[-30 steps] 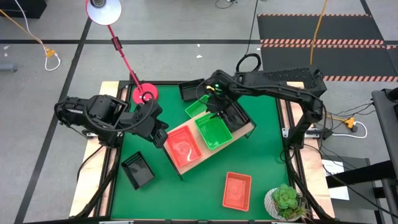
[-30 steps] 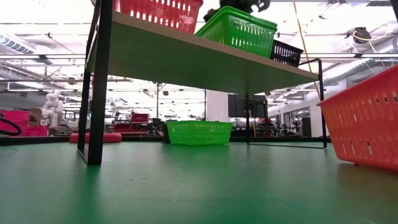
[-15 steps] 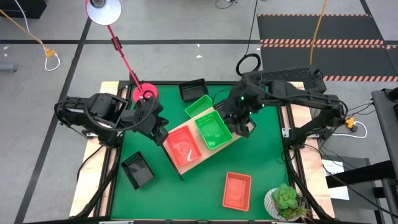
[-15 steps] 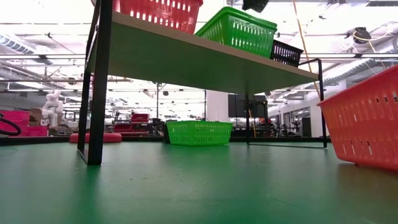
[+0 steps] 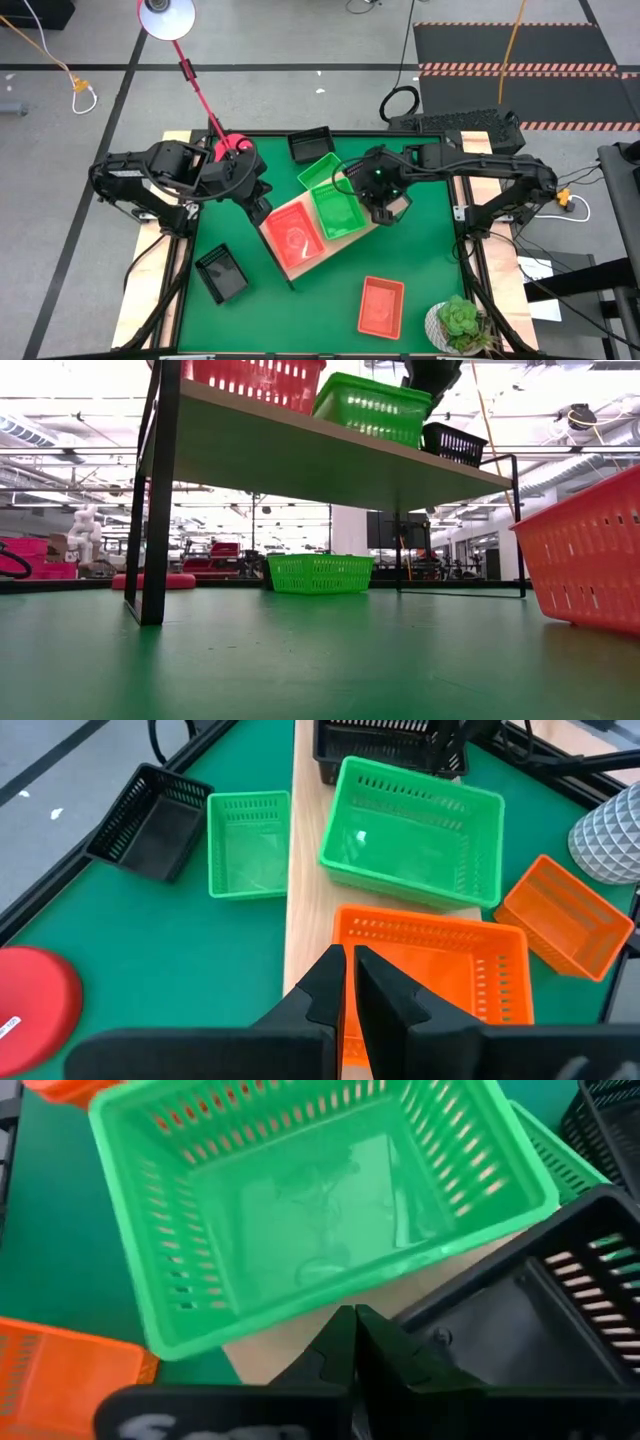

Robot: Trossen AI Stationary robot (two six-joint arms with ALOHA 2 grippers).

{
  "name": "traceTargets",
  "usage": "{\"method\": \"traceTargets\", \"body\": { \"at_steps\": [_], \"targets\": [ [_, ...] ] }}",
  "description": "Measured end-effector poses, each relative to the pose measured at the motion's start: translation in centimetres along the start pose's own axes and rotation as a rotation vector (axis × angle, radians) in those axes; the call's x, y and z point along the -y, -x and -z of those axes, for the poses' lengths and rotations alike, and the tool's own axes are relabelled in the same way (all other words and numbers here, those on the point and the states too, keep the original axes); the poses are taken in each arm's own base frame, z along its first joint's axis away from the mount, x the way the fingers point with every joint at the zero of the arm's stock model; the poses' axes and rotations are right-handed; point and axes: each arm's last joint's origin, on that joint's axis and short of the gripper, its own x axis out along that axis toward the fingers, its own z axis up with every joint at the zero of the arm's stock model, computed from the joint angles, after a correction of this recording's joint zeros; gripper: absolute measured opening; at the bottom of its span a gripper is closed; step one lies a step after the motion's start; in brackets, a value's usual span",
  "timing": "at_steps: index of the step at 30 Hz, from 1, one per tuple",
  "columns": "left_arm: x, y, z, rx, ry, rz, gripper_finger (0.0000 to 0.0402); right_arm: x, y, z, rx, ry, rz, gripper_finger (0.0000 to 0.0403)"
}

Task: Stack baskets on shelf by color
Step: Stack the right green bin on top of the green bin on the shelf

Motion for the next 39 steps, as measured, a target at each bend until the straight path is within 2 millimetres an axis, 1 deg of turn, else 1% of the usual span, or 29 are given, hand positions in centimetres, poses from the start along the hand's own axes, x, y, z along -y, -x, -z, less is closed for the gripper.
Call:
{"method": "traceTargets", "body": {
  "at_steps": [11,19,21,27,34,37,39],
  "targets": [
    [0.0,0.0,0.0,0.002,-0.004,0.002,0.0026,0.0,-0.2,-0.5,0.054,0.008,-0.002,0.0001],
    [-0.4,-0.2,-0.5,0.018,0.017,-0.006,0.0026,0.3,-0.2,-0.5,0.056,0.011,0.033,0.0001],
    [-0.5,-0.3,-0.6,0.019,0.022,-0.01,0.0026,0.5,-0.5,-0.7,0.057,0.015,0.036,0.0001],
    [-0.6,-0.3,-0.7,0.023,0.029,-0.011,0.0026,1.0,-0.9,-1.0,0.067,0.042,0.045,0.0],
    [-0.6,-0.4,-1.0,0.049,0.028,-0.01,0.0026,1.1,-0.8,-1.1,0.084,0.085,0.054,0.0],
    [-0.9,-1.2,-1.7,0.072,0.037,-0.059,0.0026,1.1,-0.6,-1.4,0.116,0.088,0.054,0.0],
    [-1.4,-2.5,-2.5,0.058,0.038,-0.094,0.0026,1.0,-0.1,-1.4,0.145,0.065,0.053,0.0]
  ]
}}
